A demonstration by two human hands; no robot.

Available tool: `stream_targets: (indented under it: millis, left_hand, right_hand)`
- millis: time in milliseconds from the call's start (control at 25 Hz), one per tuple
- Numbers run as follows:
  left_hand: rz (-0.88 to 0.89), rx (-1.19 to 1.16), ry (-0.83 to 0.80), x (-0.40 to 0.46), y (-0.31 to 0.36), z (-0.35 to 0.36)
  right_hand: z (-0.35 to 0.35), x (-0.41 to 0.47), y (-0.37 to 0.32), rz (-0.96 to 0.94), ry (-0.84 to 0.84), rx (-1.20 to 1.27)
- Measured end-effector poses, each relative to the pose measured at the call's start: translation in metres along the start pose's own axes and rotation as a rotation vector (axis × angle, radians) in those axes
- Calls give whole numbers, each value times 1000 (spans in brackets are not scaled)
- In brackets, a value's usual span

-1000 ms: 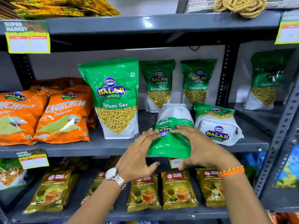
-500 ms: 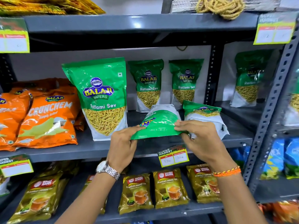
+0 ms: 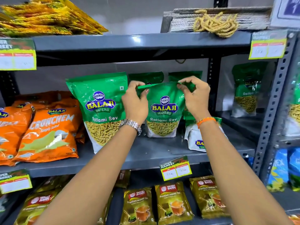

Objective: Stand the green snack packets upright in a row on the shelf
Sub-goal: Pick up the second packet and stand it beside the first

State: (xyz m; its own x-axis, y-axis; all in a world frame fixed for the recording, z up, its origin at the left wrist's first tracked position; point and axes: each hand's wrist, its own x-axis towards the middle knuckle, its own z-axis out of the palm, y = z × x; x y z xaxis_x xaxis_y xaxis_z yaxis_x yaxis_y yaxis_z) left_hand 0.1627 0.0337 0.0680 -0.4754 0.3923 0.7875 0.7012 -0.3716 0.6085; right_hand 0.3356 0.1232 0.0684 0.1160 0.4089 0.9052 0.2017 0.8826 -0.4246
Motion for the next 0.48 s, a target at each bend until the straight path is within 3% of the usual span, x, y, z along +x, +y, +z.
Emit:
stream_targets:
  millis: [120,280,480]
  left_hand:
    - [-133,-52,-10,21,0,22]
    - [-435,-136,-108,35,-19,50]
    - [-493,-275,-222,5,-66,74]
  right_hand:
    - [15,24,20,140,5,45]
    - [35,30,45,416,-13,101]
    - [58,-9,61,727,-106,196]
